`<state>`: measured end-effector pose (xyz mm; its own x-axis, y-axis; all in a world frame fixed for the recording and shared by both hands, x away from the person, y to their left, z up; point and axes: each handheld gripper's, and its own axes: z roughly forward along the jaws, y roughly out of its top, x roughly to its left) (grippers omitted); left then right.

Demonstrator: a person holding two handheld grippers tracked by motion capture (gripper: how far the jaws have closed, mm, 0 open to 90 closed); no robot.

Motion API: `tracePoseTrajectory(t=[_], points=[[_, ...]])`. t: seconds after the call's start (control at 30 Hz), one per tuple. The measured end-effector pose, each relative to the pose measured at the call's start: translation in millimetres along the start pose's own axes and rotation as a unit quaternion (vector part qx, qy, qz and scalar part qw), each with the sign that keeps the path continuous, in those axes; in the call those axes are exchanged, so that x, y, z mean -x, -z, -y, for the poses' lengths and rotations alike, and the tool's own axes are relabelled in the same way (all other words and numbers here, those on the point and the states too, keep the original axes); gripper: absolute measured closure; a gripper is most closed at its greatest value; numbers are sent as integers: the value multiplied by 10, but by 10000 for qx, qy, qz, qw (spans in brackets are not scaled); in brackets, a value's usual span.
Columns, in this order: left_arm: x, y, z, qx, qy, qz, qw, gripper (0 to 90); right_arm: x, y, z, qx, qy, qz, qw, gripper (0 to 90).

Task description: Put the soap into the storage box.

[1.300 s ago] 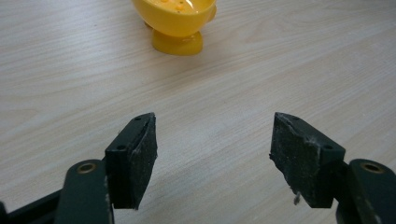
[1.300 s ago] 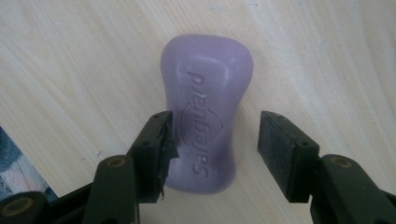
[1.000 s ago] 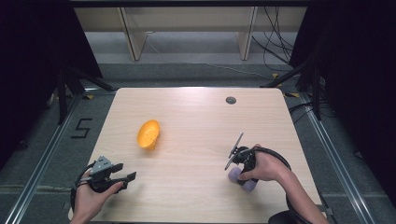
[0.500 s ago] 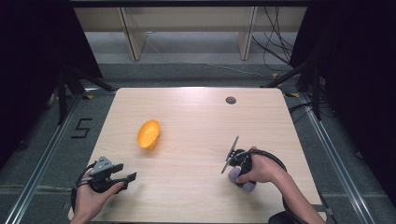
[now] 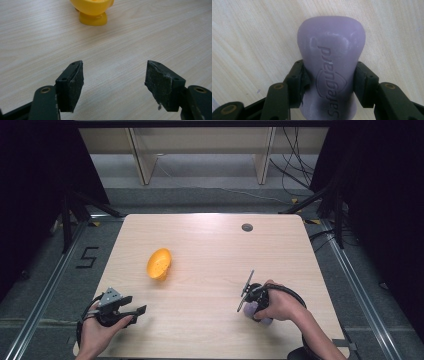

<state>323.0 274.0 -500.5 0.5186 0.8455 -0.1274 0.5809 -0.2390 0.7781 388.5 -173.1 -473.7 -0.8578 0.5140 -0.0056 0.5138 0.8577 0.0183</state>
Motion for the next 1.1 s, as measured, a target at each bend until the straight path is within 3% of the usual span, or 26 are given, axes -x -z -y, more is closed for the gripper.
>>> tracePoseTrajectory(t=[0.07, 0.1, 0.13, 0.17, 0.2, 0.23, 0.27, 0.37, 0.43, 0.47, 0.5, 0.67, 0.7, 0.73, 0.77, 0.8, 0.83, 0.87, 0.9, 0.93, 0.97, 1.0, 1.07, 1.1], points=[[2, 1, 0, 1, -3, 5, 10000, 305, -7, 4, 10, 25, 47, 35, 10000, 500], [5, 1, -1, 9, -25, 2, 10000, 305, -55, 0, 35, 219, 99, 46, 9997, 501], [5, 1, -1, 9, -25, 2, 10000, 305, -55, 0, 35, 219, 99, 46, 9997, 501], [9, -1, -2, 7, -46, -10, 10000, 305, -80, 0, 63, 279, 249, 240, 9990, 501], [8, 0, -1, -23, -48, -23, 10000, 306, -89, -4, 72, 348, 326, 246, 9986, 501], [8, 0, -1, -23, -48, -23, 10000, 306, -89, -4, 72, 348, 326, 246, 9986, 501], [16, -6, -1, -1, -33, -16, 10000, 306, -130, 6, 100, 387, 420, 439, 9974, 502], [21, -5, 0, -28, -42, -50, 10000, 306, -180, 6, 131, 567, 560, 597, 9950, 502], [19, -7, 0, -16, -53, 2, 10000, 306, -227, 20, 156, 602, 603, 848, 9927, 502], [19, -8, 0, -7, -62, 11, 10000, 306, -229, 13, 170, 789, 743, 921, 9898, 502], [19, -6, -2, -36, -72, 5, 10000, 306, -268, 29, 182, 811, 676, 999, 9894, 502], [34, -17, -1, -3, -30, 50, 10000, 307, -356, 75, 212, 1241, 1010, 1499, 9757, 502], [34, -17, -1, -3, -30, 50, 10000, 307, -356, 75, 212, 1241, 1010, 1499, 9757, 502], [37, -20, 0, 5, -17, 67, 10000, 307, -403, 103, 220, 1422, 1074, 1716, 9689, 502], [37, -20, 0, 5, -17, 67, 10000, 307, -403, 103, 220, 1422, 1074, 1716, 9689, 502], [41, -22, 1, 24, 10, 83, 10000, 307, -447, 130, 226, 1565, 1090, 1923, 9626, 502], [43, -22, 0, 27, 16, 93, 10000, 307, -459, 138, 226, 1653, 1126, 2038, 9584, 502], [43, -22, 0, 27, 16, 93, 10000, 307, -459, 138, 226, 1653, 1126, 2038, 9584, 502], [45, -23, 0, 29, 45, 87, 9999, 307, -481, 150, 232, 1717, 1102, 2197, 9540, 502], [47, -25, 0, 36, 66, 95, 9999, 307, -509, 170, 237, 1842, 1217, 2544, 9415, 502], [45, -24, 0, 21, 46, 93, 9999, 307, -513, 174, 234, 1898, 1303, 2618, 9372, 503], [45, -24, 0, 16, 40, 93, 9999, 307, -525, 180, 239, 1933, 1291, 2674, 9351, 503], [51, -28, 1, 66, -5, 94, 9999, 307, -534, 187, 243, 2036, 1357, 2924, 9245, 502], [55, -30, 0, 68, 5, 95, 9999, 307, -537, 189, 241, 1999, 1402, 2946, 9239, 502]])
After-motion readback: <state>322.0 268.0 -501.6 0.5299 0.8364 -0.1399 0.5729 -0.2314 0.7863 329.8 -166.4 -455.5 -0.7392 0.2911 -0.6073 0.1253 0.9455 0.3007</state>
